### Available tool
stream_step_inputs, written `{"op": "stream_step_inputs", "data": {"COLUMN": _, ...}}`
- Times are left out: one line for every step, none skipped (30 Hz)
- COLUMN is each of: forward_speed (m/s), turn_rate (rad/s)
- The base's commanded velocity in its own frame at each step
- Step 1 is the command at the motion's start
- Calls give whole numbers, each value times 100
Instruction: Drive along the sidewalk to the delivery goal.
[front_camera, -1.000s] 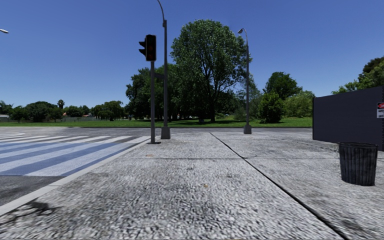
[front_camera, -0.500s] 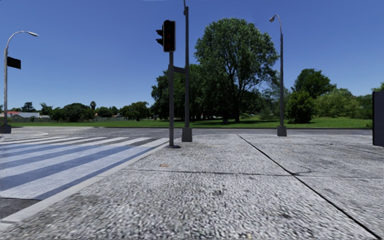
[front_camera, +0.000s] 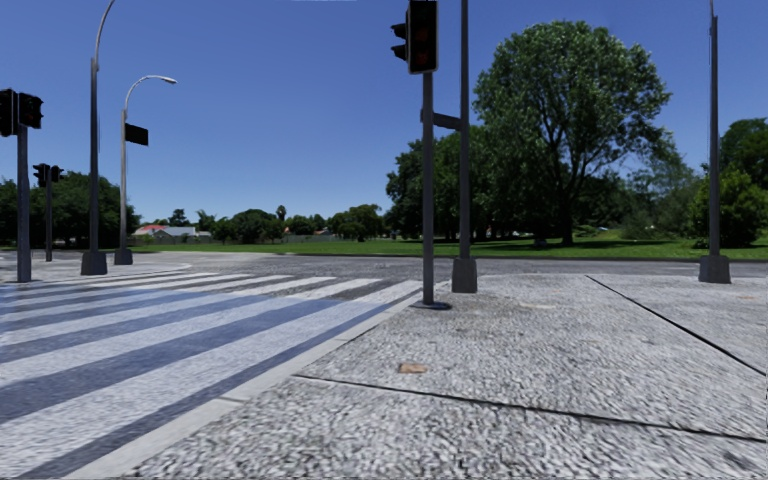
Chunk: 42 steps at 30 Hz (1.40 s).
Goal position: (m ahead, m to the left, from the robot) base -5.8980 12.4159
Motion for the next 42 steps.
{"op": "stream_step_inputs", "data": {"forward_speed": 200, "turn_rate": 54}}
{"op": "stream_step_inputs", "data": {"forward_speed": 200, "turn_rate": 54}}
{"op": "stream_step_inputs", "data": {"forward_speed": 200, "turn_rate": 54}}
{"op": "stream_step_inputs", "data": {"forward_speed": 200, "turn_rate": 54}}
{"op": "stream_step_inputs", "data": {"forward_speed": 200, "turn_rate": 54}}
{"op": "stream_step_inputs", "data": {"forward_speed": 200, "turn_rate": 54}}
{"op": "stream_step_inputs", "data": {"forward_speed": 200, "turn_rate": 54}}
{"op": "stream_step_inputs", "data": {"forward_speed": 200, "turn_rate": 54}}
{"op": "stream_step_inputs", "data": {"forward_speed": 200, "turn_rate": 54}}
{"op": "stream_step_inputs", "data": {"forward_speed": 200, "turn_rate": 54}}
{"op": "stream_step_inputs", "data": {"forward_speed": 200, "turn_rate": 54}}
{"op": "stream_step_inputs", "data": {"forward_speed": 200, "turn_rate": 54}}
{"op": "stream_step_inputs", "data": {"forward_speed": 200, "turn_rate": 54}}
{"op": "stream_step_inputs", "data": {"forward_speed": 200, "turn_rate": 54}}
{"op": "stream_step_inputs", "data": {"forward_speed": 200, "turn_rate": 54}}
{"op": "stream_step_inputs", "data": {"forward_speed": 199, "turn_rate": 54}}
{"op": "stream_step_inputs", "data": {"forward_speed": 188, "turn_rate": 54}}
{"op": "stream_step_inputs", "data": {"forward_speed": 188, "turn_rate": 54}}
{"op": "stream_step_inputs", "data": {"forward_speed": 171, "turn_rate": 54}}
{"op": "stream_step_inputs", "data": {"forward_speed": 165, "turn_rate": 54}}
{"op": "stream_step_inputs", "data": {"forward_speed": 159, "turn_rate": 54}}
{"op": "stream_step_inputs", "data": {"forward_speed": 155, "turn_rate": 54}}
{"op": "stream_step_inputs", "data": {"forward_speed": 155, "turn_rate": 54}}
{"op": "stream_step_inputs", "data": {"forward_speed": 151, "turn_rate": 54}}
{"op": "stream_step_inputs", "data": {"forward_speed": 148, "turn_rate": 54}}
{"op": "stream_step_inputs", "data": {"forward_speed": 145, "turn_rate": 54}}
{"op": "stream_step_inputs", "data": {"forward_speed": 144, "turn_rate": 54}}
{"op": "stream_step_inputs", "data": {"forward_speed": 144, "turn_rate": 54}}
{"op": "stream_step_inputs", "data": {"forward_speed": 143, "turn_rate": 54}}
{"op": "stream_step_inputs", "data": {"forward_speed": 142, "turn_rate": 54}}
{"op": "stream_step_inputs", "data": {"forward_speed": 142, "turn_rate": 54}}
{"op": "stream_step_inputs", "data": {"forward_speed": 142, "turn_rate": 54}}
{"op": "stream_step_inputs", "data": {"forward_speed": 142, "turn_rate": 54}}
{"op": "stream_step_inputs", "data": {"forward_speed": 142, "turn_rate": 54}}
{"op": "stream_step_inputs", "data": {"forward_speed": 142, "turn_rate": 54}}
{"op": "stream_step_inputs", "data": {"forward_speed": 142, "turn_rate": 54}}
{"op": "stream_step_inputs", "data": {"forward_speed": 142, "turn_rate": 54}}
{"op": "stream_step_inputs", "data": {"forward_speed": 142, "turn_rate": 54}}
{"op": "stream_step_inputs", "data": {"forward_speed": 142, "turn_rate": 54}}
{"op": "stream_step_inputs", "data": {"forward_speed": 142, "turn_rate": 54}}
{"op": "stream_step_inputs", "data": {"forward_speed": 142, "turn_rate": 54}}
{"op": "stream_step_inputs", "data": {"forward_speed": 142, "turn_rate": 54}}
